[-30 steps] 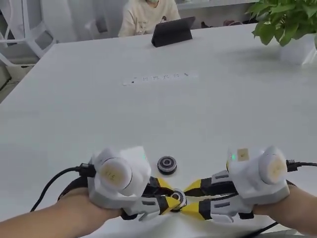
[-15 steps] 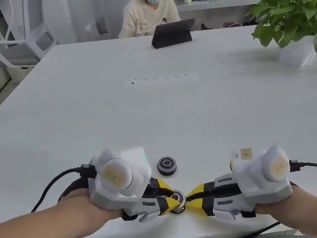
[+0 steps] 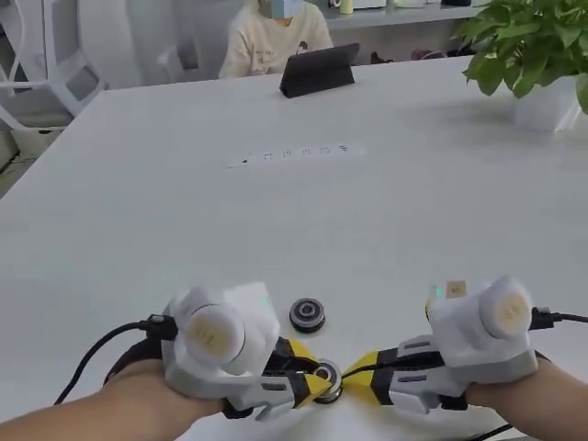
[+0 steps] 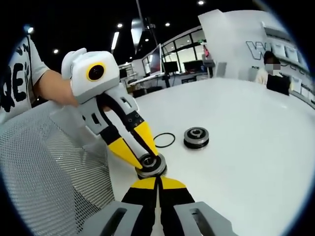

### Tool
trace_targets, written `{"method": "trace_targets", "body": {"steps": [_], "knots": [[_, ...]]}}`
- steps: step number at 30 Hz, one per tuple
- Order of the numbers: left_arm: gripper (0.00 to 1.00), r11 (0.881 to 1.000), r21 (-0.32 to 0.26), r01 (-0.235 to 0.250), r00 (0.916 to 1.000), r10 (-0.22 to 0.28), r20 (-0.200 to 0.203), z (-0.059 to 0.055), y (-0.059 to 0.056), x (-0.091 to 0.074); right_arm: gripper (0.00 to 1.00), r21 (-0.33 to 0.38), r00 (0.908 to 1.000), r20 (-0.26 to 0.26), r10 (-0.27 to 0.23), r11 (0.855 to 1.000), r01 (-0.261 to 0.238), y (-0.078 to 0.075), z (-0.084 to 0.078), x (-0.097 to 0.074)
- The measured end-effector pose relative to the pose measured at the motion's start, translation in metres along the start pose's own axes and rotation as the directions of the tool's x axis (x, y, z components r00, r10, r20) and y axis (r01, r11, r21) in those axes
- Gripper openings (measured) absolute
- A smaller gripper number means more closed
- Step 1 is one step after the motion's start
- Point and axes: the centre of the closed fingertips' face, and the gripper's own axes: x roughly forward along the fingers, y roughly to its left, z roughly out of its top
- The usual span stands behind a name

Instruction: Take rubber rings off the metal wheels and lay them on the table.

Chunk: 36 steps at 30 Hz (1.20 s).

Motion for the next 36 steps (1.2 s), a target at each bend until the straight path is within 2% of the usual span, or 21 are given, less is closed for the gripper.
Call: {"method": "trace_targets", "body": {"steps": [5,13,15,22,36], "knots": [[0.07,1.0,0.002,-0.001,1.0,0.001,-0.001,0.0,0.0,0.0,0.0,0.142,0.9993,0.038,-0.007,0.99,0.002,-0.002,-0.001,0.0],[0.07,1.0,0.004,-0.003,1.0,0.003,-0.004,0.0,0.0,0.0,0.0,0.209,0.9974,0.071,-0.011,0.978,-0.004,-0.005,0.002,-0.004],[0.07,1.0,0.003,-0.003,1.0,0.003,-0.004,0.0,0.0,0.0,0.0,0.234,0.9948,0.099,-0.022,0.972,-0.002,-0.007,0.007,-0.005],[0.07,1.0,0.002,-0.005,1.0,0.005,-0.006,0.0,0.0,0.0,0.0,0.245,0.9925,0.122,-0.009,0.969,-0.021,-0.005,0.013,-0.006],[0.06,1.0,-0.003,-0.011,0.9997,0.011,-0.019,0.0,0.001,0.001,0.0,0.197,0.9911,0.133,0.007,0.98,-0.033,0.001,0.017,-0.006]]}}
